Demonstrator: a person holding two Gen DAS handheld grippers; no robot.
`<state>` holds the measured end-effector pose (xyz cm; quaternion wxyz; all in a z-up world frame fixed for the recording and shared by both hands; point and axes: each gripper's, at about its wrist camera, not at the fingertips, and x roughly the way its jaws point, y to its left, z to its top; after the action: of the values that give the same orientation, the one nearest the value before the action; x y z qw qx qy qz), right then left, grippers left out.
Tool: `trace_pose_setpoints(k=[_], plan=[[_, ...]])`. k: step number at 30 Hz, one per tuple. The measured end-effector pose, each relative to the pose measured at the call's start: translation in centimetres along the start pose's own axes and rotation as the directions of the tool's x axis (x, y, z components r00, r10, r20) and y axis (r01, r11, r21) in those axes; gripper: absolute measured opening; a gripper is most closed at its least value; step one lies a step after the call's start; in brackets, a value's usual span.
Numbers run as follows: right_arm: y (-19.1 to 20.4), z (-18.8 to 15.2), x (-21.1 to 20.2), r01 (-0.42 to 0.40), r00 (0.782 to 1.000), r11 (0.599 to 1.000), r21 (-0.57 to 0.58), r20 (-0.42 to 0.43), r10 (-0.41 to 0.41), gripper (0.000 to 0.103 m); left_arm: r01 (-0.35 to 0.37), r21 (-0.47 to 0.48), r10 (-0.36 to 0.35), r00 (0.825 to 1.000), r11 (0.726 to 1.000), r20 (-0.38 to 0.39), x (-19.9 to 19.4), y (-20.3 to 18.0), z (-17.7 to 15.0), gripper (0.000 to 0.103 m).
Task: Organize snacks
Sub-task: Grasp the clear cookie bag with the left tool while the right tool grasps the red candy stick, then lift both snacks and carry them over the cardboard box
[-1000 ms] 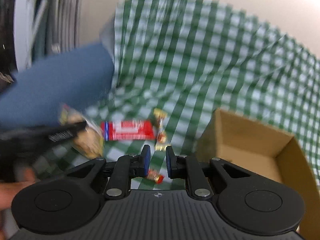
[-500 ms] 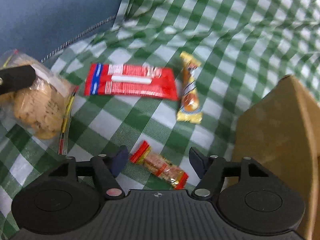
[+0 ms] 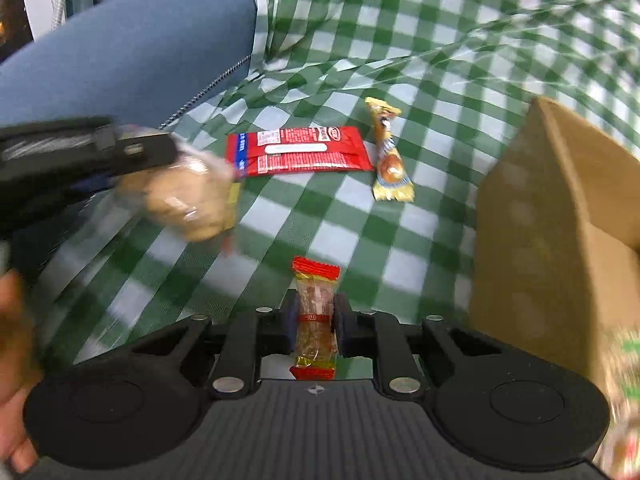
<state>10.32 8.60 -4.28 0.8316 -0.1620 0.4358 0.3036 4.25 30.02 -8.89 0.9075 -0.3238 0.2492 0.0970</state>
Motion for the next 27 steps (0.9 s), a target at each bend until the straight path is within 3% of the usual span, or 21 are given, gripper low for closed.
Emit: trace_pose_setpoints(k=[4,11,15,19,27], plan=[[0.0,-3.6,-2.6,0.027,1.000,0.998,0.063,0.000,-0.027,0.019,0.066,-0.046,-0.072,0.988,0.997,-0.134,1.1,0.0,-0.9,0.036],[0.2,-7.5,-1.8,0.054,0.998,0.994,0.098,-0.049,-0.049,0.020,0.034,-0.028,-0.040,0.963,0.999,-0.266,2.8,-0.9,-2.7,0.041],[0.0,-8.3,-1.8,0.025,0.998,0.995,0.098,-0.053,-0.020,0.025,0.034,0.052,-0.017,0.955,0.998,-0.295,3.4,-2.1,-3.4,0.050],[0.1,-8.9,-2.0,0.014,0.999,0.998,0.068,-0.053,-0.011,0.034,0.035,0.067,-0.012,0.945,0.997,-0.327,4.4,-2.4,-4.2,0.055],[-0.1,-9.1,-2.0,0.000,0.999,0.999,0.041,-0.036,0.002,0.033,0.039,0.128,0.003,0.949,0.991,-0.315,4.6,-3.1,-4.5,0.056]])
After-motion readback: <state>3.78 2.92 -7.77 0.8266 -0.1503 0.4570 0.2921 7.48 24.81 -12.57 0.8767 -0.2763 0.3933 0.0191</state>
